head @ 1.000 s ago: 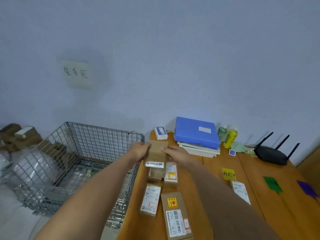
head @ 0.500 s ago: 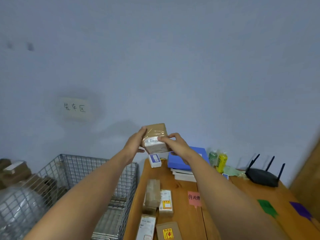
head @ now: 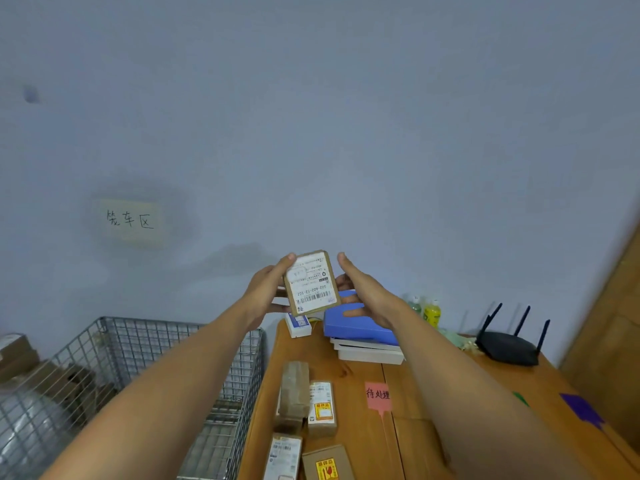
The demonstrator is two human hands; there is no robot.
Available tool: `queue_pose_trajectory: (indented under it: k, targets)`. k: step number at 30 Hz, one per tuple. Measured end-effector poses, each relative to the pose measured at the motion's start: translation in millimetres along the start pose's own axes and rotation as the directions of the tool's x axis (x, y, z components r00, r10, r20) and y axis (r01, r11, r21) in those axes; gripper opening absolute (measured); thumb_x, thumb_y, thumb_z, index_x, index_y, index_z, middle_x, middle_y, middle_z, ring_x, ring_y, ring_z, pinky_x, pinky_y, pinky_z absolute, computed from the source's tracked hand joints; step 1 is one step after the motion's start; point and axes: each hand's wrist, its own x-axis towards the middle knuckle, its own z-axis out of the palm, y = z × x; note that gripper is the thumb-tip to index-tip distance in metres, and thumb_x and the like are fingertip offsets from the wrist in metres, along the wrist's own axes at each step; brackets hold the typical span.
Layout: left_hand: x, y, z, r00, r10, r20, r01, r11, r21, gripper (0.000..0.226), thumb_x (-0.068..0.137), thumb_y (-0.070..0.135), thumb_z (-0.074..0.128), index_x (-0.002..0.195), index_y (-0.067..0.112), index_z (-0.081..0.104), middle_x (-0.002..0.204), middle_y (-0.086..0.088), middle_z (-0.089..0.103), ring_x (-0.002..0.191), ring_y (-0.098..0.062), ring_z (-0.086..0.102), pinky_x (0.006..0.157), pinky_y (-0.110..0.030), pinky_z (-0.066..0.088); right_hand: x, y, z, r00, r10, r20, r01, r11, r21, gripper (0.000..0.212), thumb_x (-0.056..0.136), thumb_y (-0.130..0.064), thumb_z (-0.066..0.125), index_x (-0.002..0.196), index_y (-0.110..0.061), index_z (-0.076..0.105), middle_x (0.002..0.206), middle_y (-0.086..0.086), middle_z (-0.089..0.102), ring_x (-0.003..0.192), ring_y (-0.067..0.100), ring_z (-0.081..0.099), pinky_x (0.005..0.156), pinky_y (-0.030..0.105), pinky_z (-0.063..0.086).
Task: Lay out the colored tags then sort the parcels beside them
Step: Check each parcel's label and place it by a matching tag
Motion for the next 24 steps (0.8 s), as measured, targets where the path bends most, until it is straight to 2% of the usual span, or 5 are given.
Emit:
queue_pose_trajectory:
  k: [3,6,10,15,24]
  targets:
    - [2,-3,4,1.000,-0.003,0.029,0.007,0.990,-0.142,0.063,0.090,0.070,0.055,0.119,0.016,0.070,0.108,-0.016,0.076,0.099,-0.033,0.075,0.084,-0.054,0.062,2,12,-2,0.998,-0.054,0.020,0.053,0.998,0.042,0.058,0.080,-0.068,0.068,0.126,-0.034,0.057,0.125,-0.009,0.067,0.122,0.016,0.058,0.104,0.048,0.050]
    - [2,-6,12,0.995,-0.036,0.090,0.059,0.964,-0.261,0.053,0.095,0.064,0.052,0.119,0.020,0.068,0.114,-0.020,0.073,0.101,-0.037,0.075,0.093,-0.059,0.057,7,17,-2,0.996,-0.087,-0.009,0.088,0.990,0.109,0.061,0.081,-0.047,0.080,0.132,-0.034,0.049,0.124,-0.004,0.069,0.118,0.016,0.062,0.104,0.047,0.051]
    - [3,-12,15,0.978,-0.098,0.183,0.151,0.939,-0.308,0.046,0.097,0.057,0.055,0.125,0.020,0.062,0.122,-0.016,0.070,0.115,-0.035,0.070,0.099,-0.061,0.053,11,15,-8,0.985,-0.088,-0.151,0.120,0.970,0.214,0.061,0.083,-0.036,0.080,0.132,-0.024,0.046,0.116,-0.001,0.075,0.108,0.013,0.070,0.101,0.046,0.054]
    - [9,-10,8,0.999,-0.003,0.040,0.013,0.968,-0.251,0.065,0.070,0.048,0.075,0.126,0.017,0.059,0.134,-0.008,0.062,0.127,-0.024,0.059,0.106,-0.047,0.049,7,8,-22,0.963,-0.108,-0.246,0.175,0.946,0.271,0.037,0.089,-0.029,0.072,0.121,-0.015,0.058,0.106,0.008,0.077,0.094,0.017,0.072,0.075,0.033,0.059]
    - [6,-8,13,0.945,-0.041,0.323,0.109,0.975,-0.194,0.048,0.089,0.022,0.078,0.133,0.020,0.060,0.125,-0.014,0.072,0.117,-0.034,0.069,0.103,-0.053,0.053,8,-16,-22,0.944,-0.229,-0.238,0.258,0.961,0.099,0.025,0.091,-0.040,0.067,0.105,-0.020,0.074,0.097,0.001,0.078,0.093,0.019,0.072,0.084,0.034,0.054]
